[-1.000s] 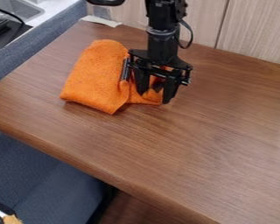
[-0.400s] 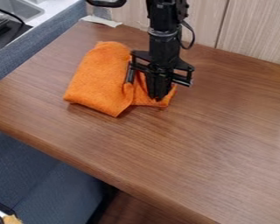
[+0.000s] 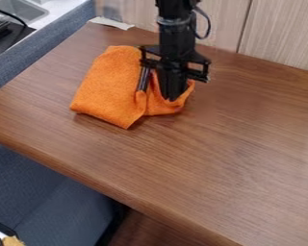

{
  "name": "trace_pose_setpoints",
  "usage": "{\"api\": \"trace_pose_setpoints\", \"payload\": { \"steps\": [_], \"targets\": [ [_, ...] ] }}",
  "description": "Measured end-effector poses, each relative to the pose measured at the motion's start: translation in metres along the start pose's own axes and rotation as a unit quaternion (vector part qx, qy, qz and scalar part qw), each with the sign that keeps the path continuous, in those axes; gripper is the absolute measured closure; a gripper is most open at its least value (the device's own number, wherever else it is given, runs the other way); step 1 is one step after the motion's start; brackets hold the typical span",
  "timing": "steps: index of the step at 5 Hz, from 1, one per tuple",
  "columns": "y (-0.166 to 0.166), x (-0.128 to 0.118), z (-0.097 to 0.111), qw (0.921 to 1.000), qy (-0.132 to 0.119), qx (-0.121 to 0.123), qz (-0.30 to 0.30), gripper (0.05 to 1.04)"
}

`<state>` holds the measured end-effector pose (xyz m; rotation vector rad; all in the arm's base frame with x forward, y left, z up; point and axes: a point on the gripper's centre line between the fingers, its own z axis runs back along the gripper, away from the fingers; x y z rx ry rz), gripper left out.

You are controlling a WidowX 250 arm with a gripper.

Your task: Fold the cloth from top right to left

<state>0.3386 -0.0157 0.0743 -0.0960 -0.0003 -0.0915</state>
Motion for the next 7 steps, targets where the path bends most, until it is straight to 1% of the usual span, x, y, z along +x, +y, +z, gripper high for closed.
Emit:
{"api": "trace_pose_setpoints", "payload": {
  "steps": [1,2,3,4,5,6,7],
  "targets": [
    [0.012,0.001,0.034,0.9993,-0.028,-0.022,0.005,1.028],
    [0.032,-0.008,0.069,0.9976,-0.064,-0.012,0.024,1.028],
    [0.063,-0.019,0.093,0.9933,-0.096,-0.004,0.065,1.028],
    [0.093,-0.033,0.098,0.9882,-0.112,-0.003,0.104,1.028],
    [0.121,-0.051,0.085,0.9860,-0.107,0.014,0.127,1.029],
    [0.141,-0.065,0.064,0.9846,-0.095,0.025,0.145,1.029],
    [0.151,-0.074,0.035,0.9854,-0.075,0.041,0.147,1.029]
  ]
}}
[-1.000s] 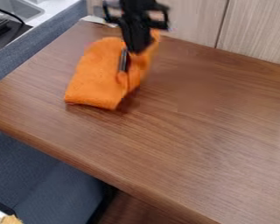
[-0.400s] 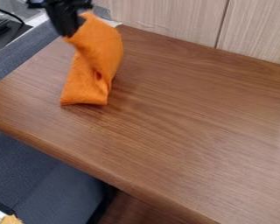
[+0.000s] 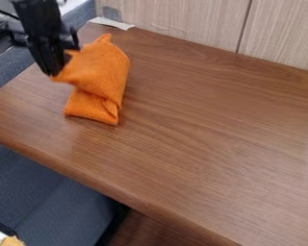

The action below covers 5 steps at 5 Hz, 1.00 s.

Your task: Fold the cloth from top right to left

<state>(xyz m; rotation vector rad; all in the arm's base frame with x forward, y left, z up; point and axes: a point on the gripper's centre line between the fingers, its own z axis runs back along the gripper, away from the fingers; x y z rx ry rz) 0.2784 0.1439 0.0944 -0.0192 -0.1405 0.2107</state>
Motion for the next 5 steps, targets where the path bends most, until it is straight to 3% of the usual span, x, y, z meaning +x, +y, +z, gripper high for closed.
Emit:
{"api": "trace_pose_setpoints", "payload": {
  "steps": [2,3,5],
  "targets": [
    [0.008,-0.014,-0.050,0.9990,0.024,0.019,-0.031,1.014],
    [0.005,-0.011,-0.052,0.9980,0.023,0.030,-0.050,0.872],
    [-0.006,-0.014,-0.050,0.9962,0.046,0.029,-0.068,0.327]
  ]
}}
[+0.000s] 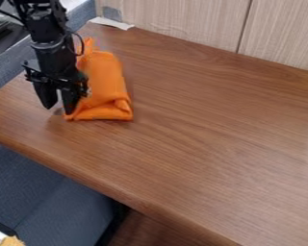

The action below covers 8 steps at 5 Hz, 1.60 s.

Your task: Fold the cloth from top right to left

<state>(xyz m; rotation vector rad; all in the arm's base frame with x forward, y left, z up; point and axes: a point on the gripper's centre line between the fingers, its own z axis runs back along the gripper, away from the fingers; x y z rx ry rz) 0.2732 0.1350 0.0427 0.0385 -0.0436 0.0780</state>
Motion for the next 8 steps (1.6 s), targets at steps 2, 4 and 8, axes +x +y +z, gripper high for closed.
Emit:
{"api": "trace_pose_setpoints", "payload": {
  "steps": [2,4,8],
  "targets": [
    [-0.008,0.004,0.029,0.9996,-0.024,0.001,-0.012,0.079],
    [-0.015,0.012,0.091,0.9972,-0.071,-0.017,-0.015,0.083],
    [-0.015,0.009,0.119,0.9945,-0.103,-0.009,-0.017,0.083]
  ]
}}
